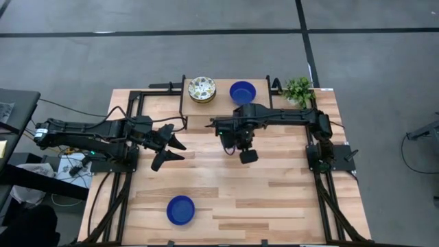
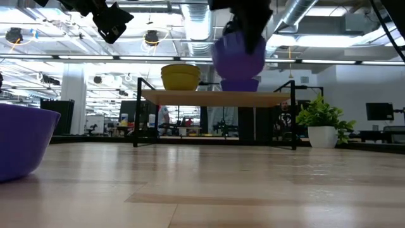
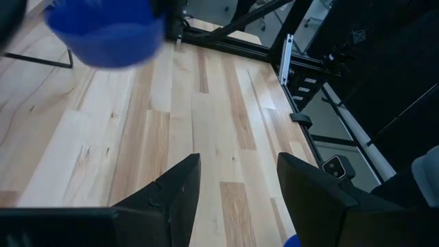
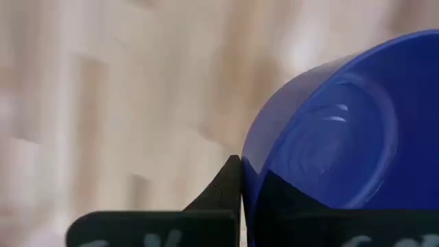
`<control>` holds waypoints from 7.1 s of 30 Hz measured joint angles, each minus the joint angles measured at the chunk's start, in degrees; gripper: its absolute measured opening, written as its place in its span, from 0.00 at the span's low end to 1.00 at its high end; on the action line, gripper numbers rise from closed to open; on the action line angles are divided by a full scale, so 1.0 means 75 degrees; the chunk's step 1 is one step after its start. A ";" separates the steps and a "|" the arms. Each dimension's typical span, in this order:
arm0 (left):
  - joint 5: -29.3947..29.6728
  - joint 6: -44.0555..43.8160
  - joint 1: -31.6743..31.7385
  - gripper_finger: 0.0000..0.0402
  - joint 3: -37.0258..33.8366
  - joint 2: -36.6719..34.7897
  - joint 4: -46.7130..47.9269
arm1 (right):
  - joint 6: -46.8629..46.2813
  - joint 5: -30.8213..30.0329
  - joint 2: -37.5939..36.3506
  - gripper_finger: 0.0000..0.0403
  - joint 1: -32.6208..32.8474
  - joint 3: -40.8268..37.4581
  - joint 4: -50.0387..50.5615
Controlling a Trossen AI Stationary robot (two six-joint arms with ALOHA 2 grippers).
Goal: Pick & Place Mini bowls
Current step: Stack the top blue bowl on top of the blue bowl on the shelf, then stack the blue bowl on top of the blue bowls on the shelf
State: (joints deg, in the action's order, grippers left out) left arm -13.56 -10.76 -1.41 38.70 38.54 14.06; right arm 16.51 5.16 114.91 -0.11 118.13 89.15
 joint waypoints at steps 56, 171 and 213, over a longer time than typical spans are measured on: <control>0.0006 -0.0020 0.0000 0.48 -0.0003 0.0103 -0.0193 | 0.1722 -0.0912 0.0335 0.00 -0.3648 0.1244 -0.0153; 0.0000 -0.0032 0.0000 0.48 0.0000 0.0131 -0.0346 | -0.3561 -0.3044 -0.5594 0.25 0.1306 -0.2556 -0.2422; 0.0455 -0.0032 -0.0003 0.48 0.0000 0.0166 -0.0980 | -0.5230 -0.2740 -1.3161 0.25 0.2365 -1.3056 -1.1613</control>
State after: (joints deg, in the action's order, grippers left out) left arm -10.15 -11.00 -1.43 38.70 39.79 6.72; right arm -22.71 -15.39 16.21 17.63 20.21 2.05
